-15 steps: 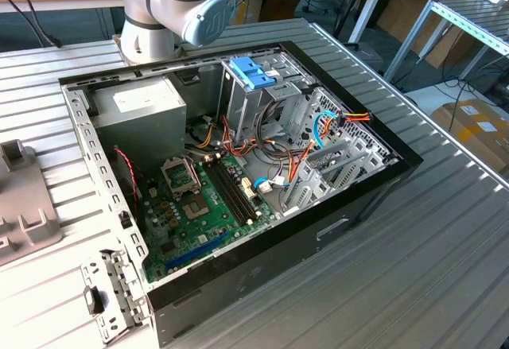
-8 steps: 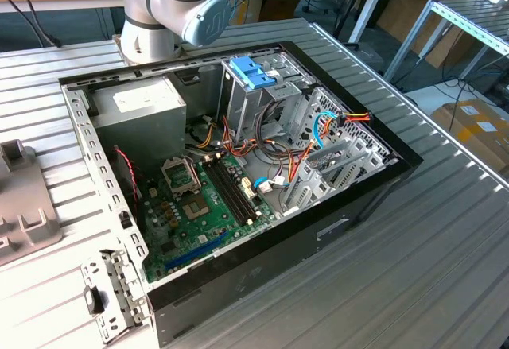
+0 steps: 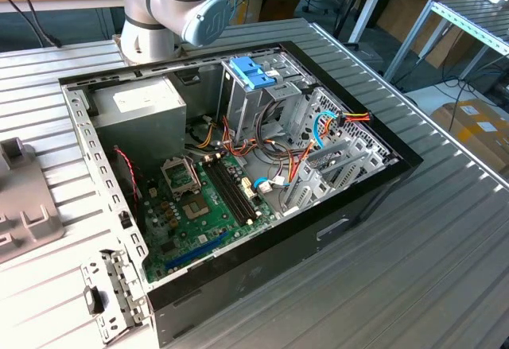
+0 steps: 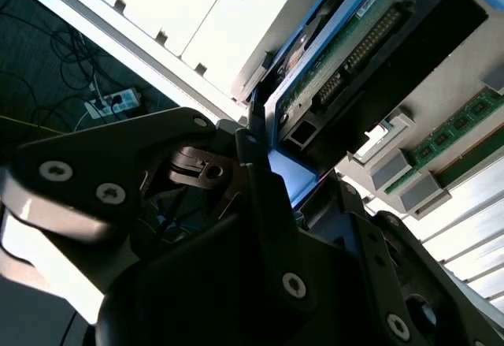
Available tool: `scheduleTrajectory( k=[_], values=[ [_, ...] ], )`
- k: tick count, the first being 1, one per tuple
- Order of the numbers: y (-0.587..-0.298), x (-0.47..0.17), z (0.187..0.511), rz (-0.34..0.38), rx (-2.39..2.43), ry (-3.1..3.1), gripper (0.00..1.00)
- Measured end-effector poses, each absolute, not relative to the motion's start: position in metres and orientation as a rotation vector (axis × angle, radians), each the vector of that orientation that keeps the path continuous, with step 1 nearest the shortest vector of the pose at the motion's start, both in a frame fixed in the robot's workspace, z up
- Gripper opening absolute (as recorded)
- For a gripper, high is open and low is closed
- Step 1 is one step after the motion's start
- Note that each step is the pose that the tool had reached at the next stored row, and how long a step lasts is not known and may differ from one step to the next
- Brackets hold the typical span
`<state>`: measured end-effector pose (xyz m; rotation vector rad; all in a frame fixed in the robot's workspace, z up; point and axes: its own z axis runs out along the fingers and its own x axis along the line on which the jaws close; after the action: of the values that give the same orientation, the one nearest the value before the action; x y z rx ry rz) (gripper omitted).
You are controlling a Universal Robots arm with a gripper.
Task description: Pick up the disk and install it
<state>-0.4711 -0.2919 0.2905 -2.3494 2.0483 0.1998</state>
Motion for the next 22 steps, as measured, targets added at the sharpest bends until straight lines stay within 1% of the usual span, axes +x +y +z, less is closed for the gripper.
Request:
scheduleTrajectory(
  k=[9,18,22],
  values=[
    [-0.2919,-0.4711,0.2903,0.199,-2.343,2.055,0.39],
    [-0.2920,-0.4710,0.2897,0.193,-2.135,2.257,0.39],
    [-0.2919,-0.4710,0.2896,0.190,-2.171,2.228,0.39]
  ],
)
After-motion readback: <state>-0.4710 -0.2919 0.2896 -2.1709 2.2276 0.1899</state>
